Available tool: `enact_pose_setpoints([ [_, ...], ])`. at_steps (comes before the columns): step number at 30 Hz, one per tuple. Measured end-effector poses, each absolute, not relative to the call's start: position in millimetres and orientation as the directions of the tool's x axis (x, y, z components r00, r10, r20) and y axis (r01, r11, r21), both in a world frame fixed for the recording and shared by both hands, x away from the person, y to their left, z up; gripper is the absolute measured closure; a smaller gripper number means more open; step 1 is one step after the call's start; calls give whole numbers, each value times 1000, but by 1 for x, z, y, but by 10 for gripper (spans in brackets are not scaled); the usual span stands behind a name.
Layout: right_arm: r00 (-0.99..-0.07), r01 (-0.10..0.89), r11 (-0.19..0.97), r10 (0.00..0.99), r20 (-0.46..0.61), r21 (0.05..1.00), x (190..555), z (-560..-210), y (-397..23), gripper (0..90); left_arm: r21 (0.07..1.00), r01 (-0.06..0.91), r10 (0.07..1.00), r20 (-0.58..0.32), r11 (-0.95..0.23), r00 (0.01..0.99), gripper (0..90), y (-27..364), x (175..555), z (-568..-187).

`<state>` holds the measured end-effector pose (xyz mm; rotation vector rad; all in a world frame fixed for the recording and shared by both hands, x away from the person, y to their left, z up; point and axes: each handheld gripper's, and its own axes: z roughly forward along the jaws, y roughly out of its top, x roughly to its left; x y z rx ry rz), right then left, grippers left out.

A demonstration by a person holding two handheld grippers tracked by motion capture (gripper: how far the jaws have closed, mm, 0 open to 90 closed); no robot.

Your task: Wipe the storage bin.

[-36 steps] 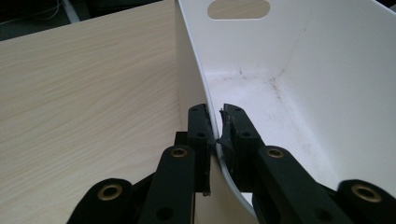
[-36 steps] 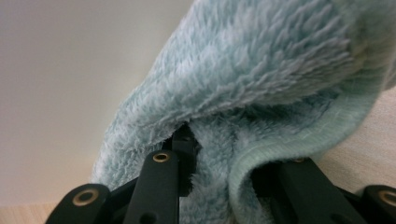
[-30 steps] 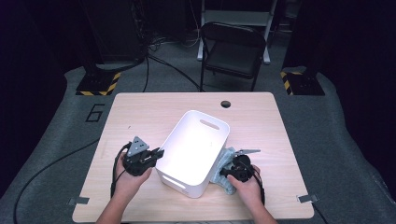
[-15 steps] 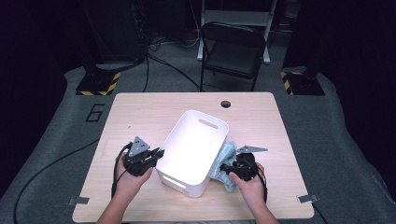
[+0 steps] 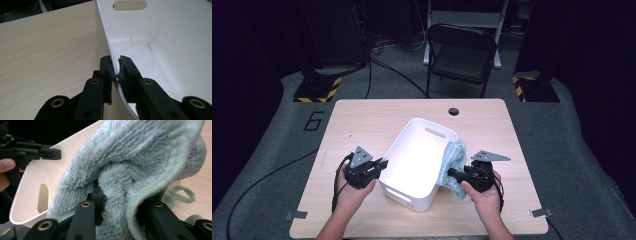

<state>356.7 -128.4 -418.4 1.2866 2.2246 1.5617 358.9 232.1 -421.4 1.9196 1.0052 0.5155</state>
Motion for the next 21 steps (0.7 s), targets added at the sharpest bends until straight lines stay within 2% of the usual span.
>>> enact_pose_setpoints([
  [21, -592, 625, 90, 703, 395, 775, 363, -439, -125, 698, 852, 453, 818, -52, -263, 573, 804, 230, 359, -423],
])
